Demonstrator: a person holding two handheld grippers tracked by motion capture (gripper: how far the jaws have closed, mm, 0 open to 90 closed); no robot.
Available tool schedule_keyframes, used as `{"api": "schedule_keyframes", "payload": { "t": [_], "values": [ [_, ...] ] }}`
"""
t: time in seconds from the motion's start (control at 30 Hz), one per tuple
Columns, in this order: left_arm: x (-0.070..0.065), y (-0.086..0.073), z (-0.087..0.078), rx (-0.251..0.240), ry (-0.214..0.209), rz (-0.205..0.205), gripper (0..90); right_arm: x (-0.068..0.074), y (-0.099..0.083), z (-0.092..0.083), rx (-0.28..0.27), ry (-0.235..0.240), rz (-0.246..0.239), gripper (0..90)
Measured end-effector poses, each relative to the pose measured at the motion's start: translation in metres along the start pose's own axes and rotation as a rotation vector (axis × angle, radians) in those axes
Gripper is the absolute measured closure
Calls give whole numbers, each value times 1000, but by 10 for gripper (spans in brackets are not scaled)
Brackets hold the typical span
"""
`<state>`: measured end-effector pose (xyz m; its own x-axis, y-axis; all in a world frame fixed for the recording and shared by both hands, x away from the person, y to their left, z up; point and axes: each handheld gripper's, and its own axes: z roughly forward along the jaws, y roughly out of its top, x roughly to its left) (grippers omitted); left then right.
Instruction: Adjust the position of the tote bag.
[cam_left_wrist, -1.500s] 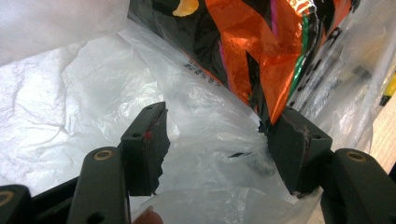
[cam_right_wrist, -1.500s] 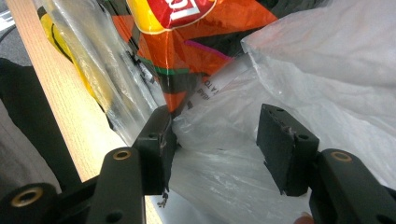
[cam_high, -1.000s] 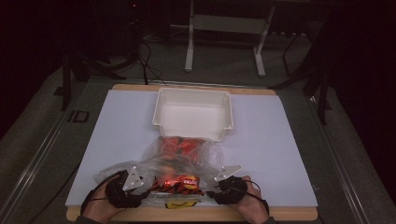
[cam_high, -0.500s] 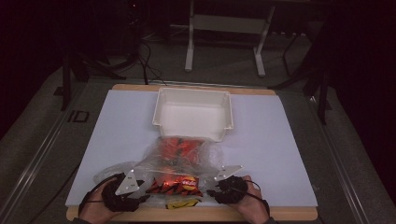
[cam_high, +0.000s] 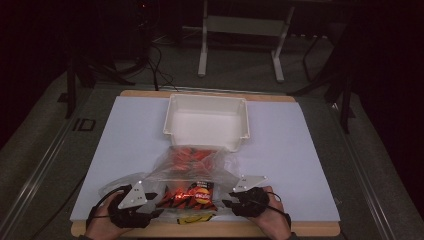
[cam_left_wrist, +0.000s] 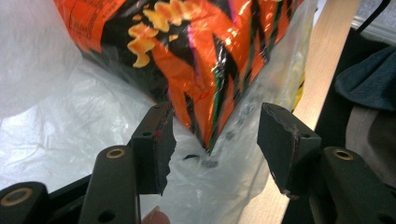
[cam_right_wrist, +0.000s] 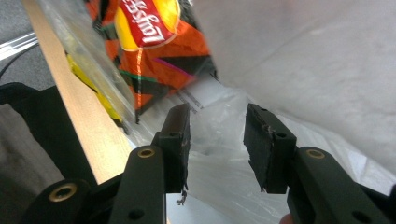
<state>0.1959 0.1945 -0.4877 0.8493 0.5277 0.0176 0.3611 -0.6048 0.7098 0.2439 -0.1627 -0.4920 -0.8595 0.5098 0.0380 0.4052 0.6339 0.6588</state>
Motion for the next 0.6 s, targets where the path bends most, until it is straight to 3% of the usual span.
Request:
{"api": "schedule_keyframes", "payload": {
  "t": [0.13, 0.37, 0.6],
  "values": [
    [-4, 2, -5, -11, -20, 1, 478, 2, 2, -5, -10, 6, -14, 624],
    [-8, 6, -11, -23, 10, -19, 520, 6, 5, -11, -34, 23, -26, 674],
    [-12, 1, -23, -64, 106, -46, 592, 10, 7, -20, -95, 28, -48, 824]
  ]
}}
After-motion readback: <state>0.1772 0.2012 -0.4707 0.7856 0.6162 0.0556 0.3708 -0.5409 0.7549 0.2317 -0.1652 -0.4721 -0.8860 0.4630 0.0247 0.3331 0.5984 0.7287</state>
